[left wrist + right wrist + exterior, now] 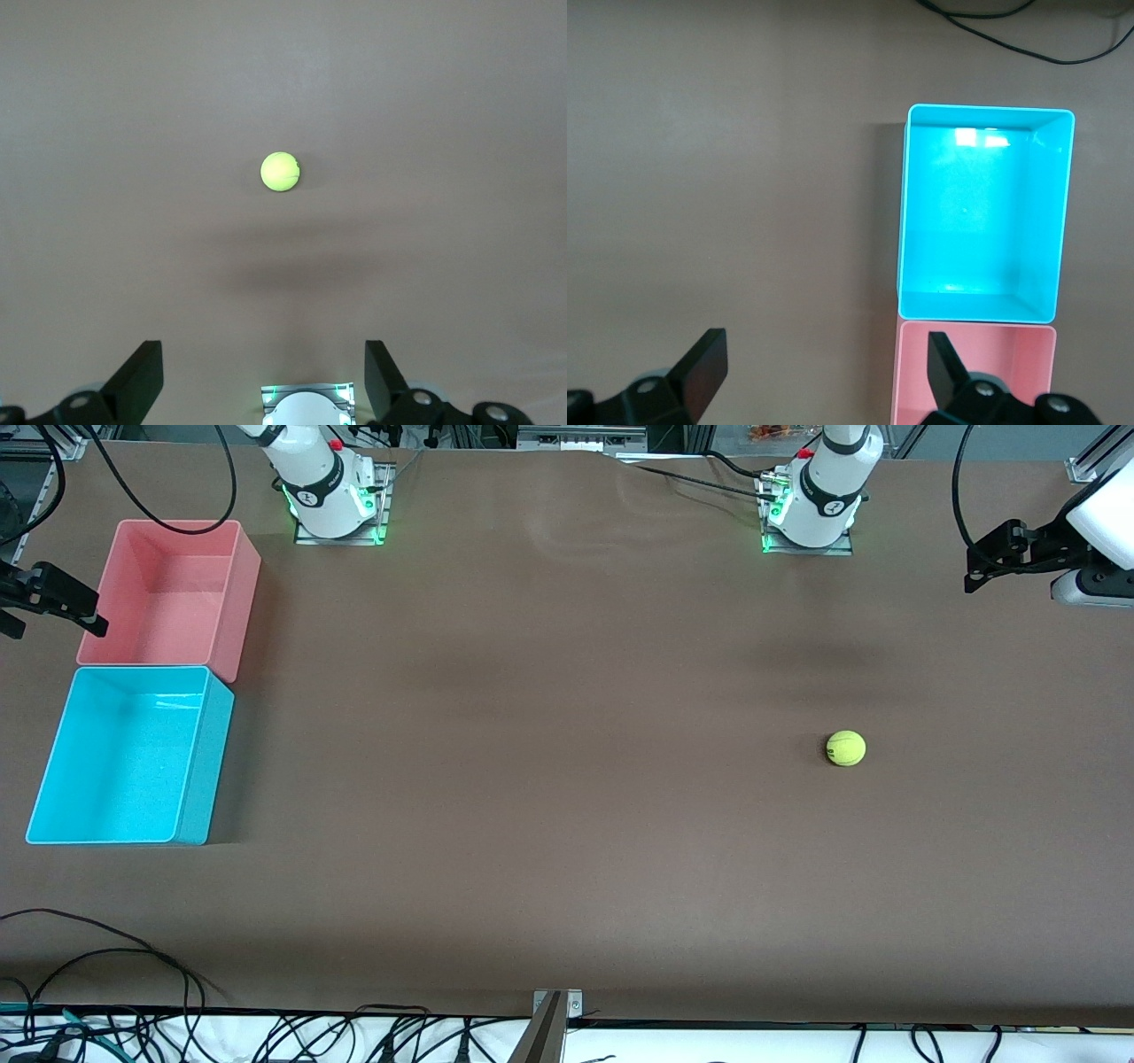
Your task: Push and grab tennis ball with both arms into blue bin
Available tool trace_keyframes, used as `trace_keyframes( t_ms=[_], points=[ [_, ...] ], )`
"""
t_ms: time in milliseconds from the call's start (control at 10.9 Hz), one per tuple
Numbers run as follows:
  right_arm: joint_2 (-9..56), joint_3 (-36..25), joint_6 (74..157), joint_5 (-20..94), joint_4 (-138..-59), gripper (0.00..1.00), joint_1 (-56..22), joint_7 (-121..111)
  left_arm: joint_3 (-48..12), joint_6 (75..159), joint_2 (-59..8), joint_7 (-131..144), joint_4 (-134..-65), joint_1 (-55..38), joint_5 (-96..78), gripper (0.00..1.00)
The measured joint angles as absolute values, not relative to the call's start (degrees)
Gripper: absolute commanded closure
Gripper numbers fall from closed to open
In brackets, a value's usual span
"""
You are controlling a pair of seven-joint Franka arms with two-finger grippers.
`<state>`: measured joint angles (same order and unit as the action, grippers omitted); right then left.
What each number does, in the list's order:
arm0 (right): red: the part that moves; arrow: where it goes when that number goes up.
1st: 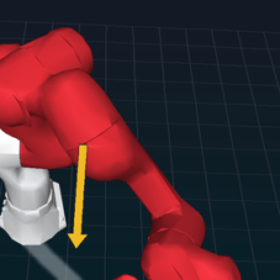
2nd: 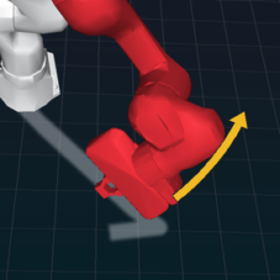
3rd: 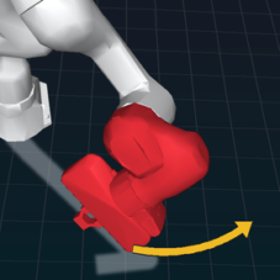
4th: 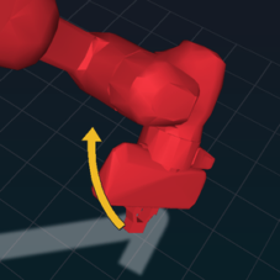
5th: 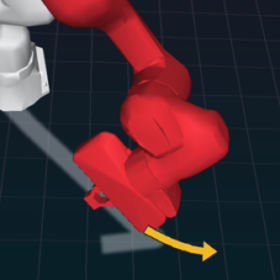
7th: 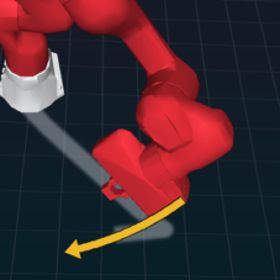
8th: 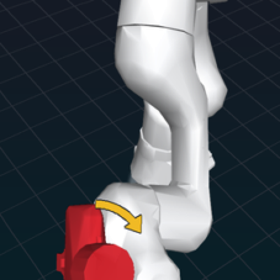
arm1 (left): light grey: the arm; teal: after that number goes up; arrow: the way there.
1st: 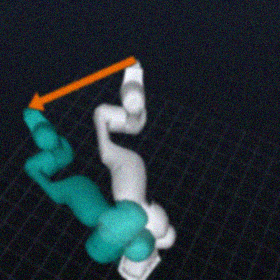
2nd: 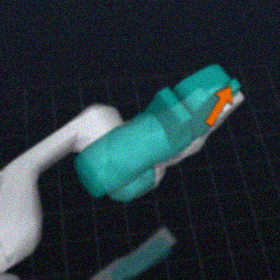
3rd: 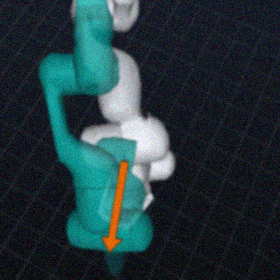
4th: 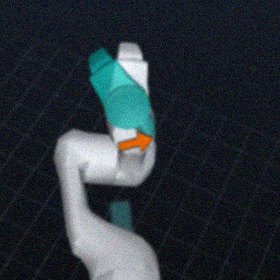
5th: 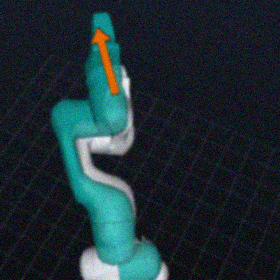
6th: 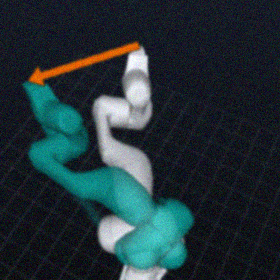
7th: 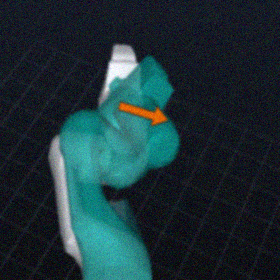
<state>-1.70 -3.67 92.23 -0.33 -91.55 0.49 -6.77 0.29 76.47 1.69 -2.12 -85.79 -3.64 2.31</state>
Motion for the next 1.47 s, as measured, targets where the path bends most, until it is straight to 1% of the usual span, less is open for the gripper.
trace_keyframes(
  t_ms=[1470],
  points=[
    [-1.67, -3.68, 92.06, -0.33, -91.55, 0.0, 0.5, -6.77, -0.15, 76.47, 1.71, -2.12, -85.72, -3.84, 0.73, 0.0]
  ],
)
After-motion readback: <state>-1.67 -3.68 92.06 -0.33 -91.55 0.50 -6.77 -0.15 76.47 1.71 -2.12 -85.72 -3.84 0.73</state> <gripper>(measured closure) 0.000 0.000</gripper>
